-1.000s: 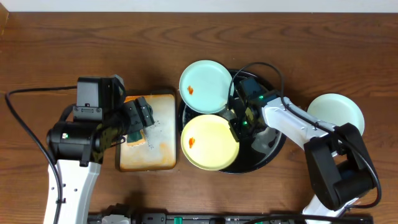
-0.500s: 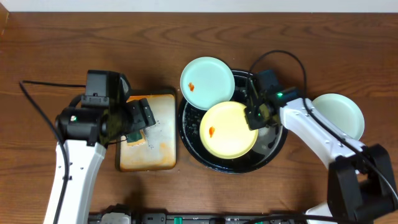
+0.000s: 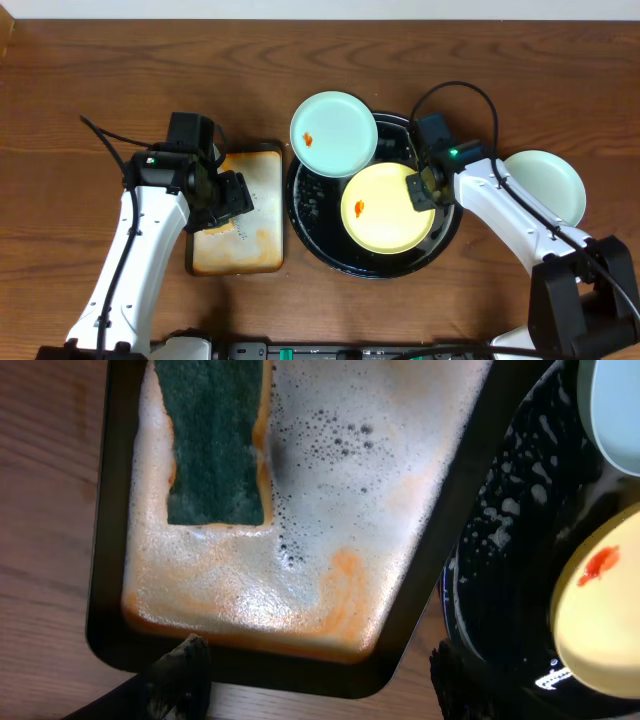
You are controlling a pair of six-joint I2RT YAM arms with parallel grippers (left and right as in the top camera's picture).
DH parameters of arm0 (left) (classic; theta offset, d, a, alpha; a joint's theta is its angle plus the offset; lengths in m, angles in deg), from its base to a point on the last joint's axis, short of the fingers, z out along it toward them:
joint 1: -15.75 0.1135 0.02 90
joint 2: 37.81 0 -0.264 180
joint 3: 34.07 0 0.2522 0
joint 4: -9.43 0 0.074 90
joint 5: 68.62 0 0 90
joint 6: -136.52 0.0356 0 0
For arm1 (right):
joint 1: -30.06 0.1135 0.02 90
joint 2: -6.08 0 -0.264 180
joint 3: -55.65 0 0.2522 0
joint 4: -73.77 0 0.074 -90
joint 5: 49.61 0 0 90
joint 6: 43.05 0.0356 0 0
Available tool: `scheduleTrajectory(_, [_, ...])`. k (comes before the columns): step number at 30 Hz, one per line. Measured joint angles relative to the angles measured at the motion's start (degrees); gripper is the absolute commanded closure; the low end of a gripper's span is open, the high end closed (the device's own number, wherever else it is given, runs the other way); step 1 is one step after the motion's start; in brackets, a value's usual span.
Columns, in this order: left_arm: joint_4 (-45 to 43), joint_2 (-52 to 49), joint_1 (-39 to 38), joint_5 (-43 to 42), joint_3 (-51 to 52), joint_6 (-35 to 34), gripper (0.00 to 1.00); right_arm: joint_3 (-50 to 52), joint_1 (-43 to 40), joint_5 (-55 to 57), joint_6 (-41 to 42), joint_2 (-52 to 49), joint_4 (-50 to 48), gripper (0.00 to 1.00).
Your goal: Clean dirty plates on tray and stack at the side
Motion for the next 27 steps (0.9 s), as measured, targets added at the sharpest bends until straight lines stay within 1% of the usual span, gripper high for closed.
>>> scheduleTrajectory(1, [0.0,0.0,0.0,0.0,0.0,0.0,0.29,0.0,0.0,0.5,-0.2,0.0,0.0,0.58])
scheduleTrajectory(2, [0.0,0.0,0.0,0.0,0.0,0.0,0.29,0.0,0.0,0.9,-0.2,0.0,0.0,0.50])
scheduleTrajectory(3, [0.0,0.0,0.0,0.0,0.0,0.0,0.29,0.0,0.0,1.1,-0.2,0.0,0.1,0.48])
scheduleTrajectory(6, [-1.5,0.1,0.0,0.0,1.6,-0.1,0.34,0.0,0.0,1.7,0.1,0.0,0.3,0.48])
scheduleTrajectory(8, [-3.6,0.1,0.0,0.6,4.0,-0.7,0.51,0.0,0.0,1.9,0.3,0.0,0.3,0.50])
scheduleTrajectory(9, [-5.9,0.1,0.0,1.5,5.8,-0.9,0.56,0.0,0.0,1.9,0.5,0.0,0.3,0.51])
scheduleTrajectory(10, [-8.8,0.1,-0.1,2.0,7.5,-1.3,0.63,0.0,0.0,1.9,0.6,0.0,0.3,0.51])
scheduleTrajectory(11, [-12.5,0.0,-0.1,2.8,9.4,-1.7,0.73,0.0,0.0,1.8,0.6,0.0,0.3,0.51])
scheduleTrajectory(13, [-20.1,0.0,-0.1,3.4,12.4,-1.4,0.87,0.0,0.0,1.7,0.7,0.0,0.3,0.51])
scheduleTrajectory(14, [-23.7,0.0,-0.1,3.7,13.5,-1.0,0.91,0.0,0.0,1.6,0.7,0.0,0.3,0.51])
scheduleTrajectory(18, [-33.6,-0.7,-0.1,4.5,14.5,0.5,0.92,0.0,0.0,1.2,0.8,0.0,0.3,0.53])
scheduleTrajectory(20, [-36.8,-2.1,-0.2,4.6,14.5,0.9,0.93,0.0,0.0,0.7,0.9,0.0,0.3,0.54])
scheduleTrajectory(27, [-45.2,-13.6,-0.2,4.7,14.5,2.2,0.93,0.0,0.0,0.1,0.9,0.0,0.3,0.56])
